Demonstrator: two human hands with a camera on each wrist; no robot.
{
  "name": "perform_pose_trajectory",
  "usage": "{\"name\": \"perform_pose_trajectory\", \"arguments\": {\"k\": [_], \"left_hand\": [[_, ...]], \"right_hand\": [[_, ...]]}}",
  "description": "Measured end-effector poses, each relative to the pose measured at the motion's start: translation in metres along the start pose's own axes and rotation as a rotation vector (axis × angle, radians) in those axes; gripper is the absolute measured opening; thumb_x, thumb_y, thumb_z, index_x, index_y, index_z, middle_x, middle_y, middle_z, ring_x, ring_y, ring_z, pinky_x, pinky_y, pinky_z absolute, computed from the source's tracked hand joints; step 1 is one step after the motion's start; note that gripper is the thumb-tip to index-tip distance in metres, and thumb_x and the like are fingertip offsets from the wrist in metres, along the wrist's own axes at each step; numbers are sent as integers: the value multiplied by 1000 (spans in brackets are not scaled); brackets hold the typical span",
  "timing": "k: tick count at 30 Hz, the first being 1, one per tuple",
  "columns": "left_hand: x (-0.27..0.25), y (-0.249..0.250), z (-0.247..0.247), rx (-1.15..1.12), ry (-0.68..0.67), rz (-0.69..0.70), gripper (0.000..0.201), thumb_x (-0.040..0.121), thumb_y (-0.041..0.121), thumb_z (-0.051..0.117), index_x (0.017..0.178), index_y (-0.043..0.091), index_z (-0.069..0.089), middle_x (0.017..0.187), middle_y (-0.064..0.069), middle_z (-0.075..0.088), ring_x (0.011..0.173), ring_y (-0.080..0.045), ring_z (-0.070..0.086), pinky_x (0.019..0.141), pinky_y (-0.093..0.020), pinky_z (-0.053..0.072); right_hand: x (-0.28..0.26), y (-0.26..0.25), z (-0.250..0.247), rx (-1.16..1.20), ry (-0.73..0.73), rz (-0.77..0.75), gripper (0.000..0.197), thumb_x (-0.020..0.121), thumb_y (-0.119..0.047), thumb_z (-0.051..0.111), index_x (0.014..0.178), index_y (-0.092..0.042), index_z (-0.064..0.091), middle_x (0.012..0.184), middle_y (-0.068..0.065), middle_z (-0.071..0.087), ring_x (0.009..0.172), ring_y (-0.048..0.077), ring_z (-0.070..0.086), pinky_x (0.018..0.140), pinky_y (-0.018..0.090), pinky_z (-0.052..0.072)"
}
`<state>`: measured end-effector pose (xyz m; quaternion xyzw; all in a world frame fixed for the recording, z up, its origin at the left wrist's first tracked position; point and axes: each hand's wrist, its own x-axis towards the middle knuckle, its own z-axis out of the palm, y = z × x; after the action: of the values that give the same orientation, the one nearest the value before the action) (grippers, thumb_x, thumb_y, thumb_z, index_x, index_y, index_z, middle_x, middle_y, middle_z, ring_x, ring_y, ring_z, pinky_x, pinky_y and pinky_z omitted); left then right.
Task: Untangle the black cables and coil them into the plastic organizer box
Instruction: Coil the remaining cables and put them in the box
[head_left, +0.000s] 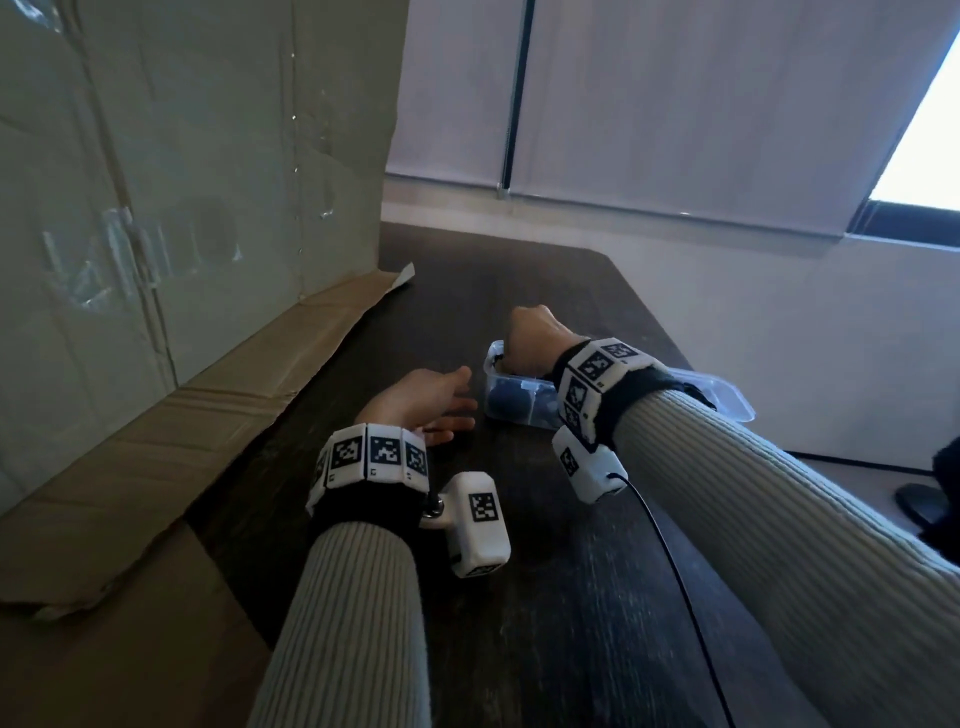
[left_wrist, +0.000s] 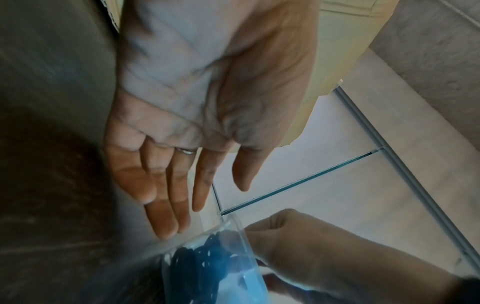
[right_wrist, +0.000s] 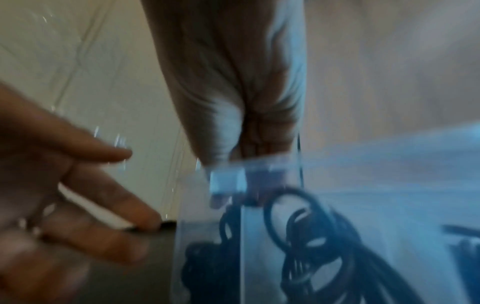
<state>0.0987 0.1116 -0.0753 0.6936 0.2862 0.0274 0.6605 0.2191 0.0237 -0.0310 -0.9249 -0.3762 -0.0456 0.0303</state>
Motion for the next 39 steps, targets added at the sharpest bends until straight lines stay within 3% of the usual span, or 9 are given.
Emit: {"name": "perform_pose_trajectory", "arguments": {"k": [2, 4, 11, 14, 18, 23, 28, 35, 39], "left_hand": [[-2, 0, 3, 2, -16, 10, 35, 101, 39, 41, 119, 14, 56, 102, -1, 66, 88, -15, 63, 74, -28, 44], [-1, -1, 5, 1, -31, 23, 35, 101, 40, 40, 118, 15, 57, 103, 0, 65, 87, -14, 62, 70, -26, 43], [-1, 0, 7, 8, -44, 19, 33, 101, 41, 40, 119, 18, 56, 117, 0, 60, 86, -13, 61, 70, -25, 43], [-3, 0, 7, 1, -58, 49, 33, 101, 39, 40, 123, 20, 56, 126, 4, 57, 97, -16, 61, 76, -27, 44], [-7, 1, 8, -32, -54, 111, 29, 101, 35, 44, 123, 22, 56, 130, 5, 55, 101, -17, 61, 85, -31, 45], [-7, 3, 5, -9, -63, 121, 36, 100, 34, 44, 132, 20, 51, 132, 2, 55, 101, -16, 64, 81, -32, 47], [-6, 2, 3, 1, -32, 130, 22, 101, 32, 43, 102, 21, 61, 111, 2, 63, 94, -15, 63, 92, -37, 42], [-1, -1, -2, 23, -2, 81, 23, 100, 37, 44, 103, 23, 61, 116, -6, 62, 110, -22, 56, 89, -38, 44], [1, 3, -1, -15, 24, 152, 44, 101, 45, 35, 134, 21, 49, 131, -5, 52, 117, -20, 49, 93, -40, 43]], "right_hand": [[-10, 17, -11, 79, -52, -51, 35, 91, -30, 60, 69, -4, 55, 72, 3, 60, 80, 27, 60, 66, 27, 42], [-23, 44, -29, 234, 17, -46, 32, 91, -36, 63, 104, -9, 71, 104, 3, 70, 93, 23, 63, 81, 28, 48], [-72, 166, -57, 265, -117, 442, 52, 99, -38, 48, 129, 4, 53, 104, 18, 63, 89, 32, 61, 78, 40, 53], [-86, 194, -34, 612, -260, 637, 66, 101, -47, 36, 142, 4, 30, 128, 31, 53, 106, 42, 58, 93, 51, 49], [-84, 207, -19, 1077, -184, 679, 57, 101, -44, 40, 128, 5, 38, 104, 20, 64, 83, 29, 61, 73, 45, 52], [-82, 218, -13, 1072, -137, 694, 42, 94, -34, 59, 119, -1, 53, 93, 13, 71, 76, 22, 62, 64, 32, 51], [-90, 223, -11, 1004, -212, 717, 24, 91, -15, 64, 110, 0, 62, 77, 6, 72, 70, 18, 63, 55, 26, 51], [-111, 223, -39, 1265, -24, 711, 8, 93, -6, 58, 101, -5, 62, 93, 11, 72, 87, 23, 64, 84, 35, 50], [-137, 200, -56, 1319, 89, 474, 46, 85, -19, 70, 126, -25, 50, 113, 6, 69, 102, 24, 64, 97, 46, 47]]}}
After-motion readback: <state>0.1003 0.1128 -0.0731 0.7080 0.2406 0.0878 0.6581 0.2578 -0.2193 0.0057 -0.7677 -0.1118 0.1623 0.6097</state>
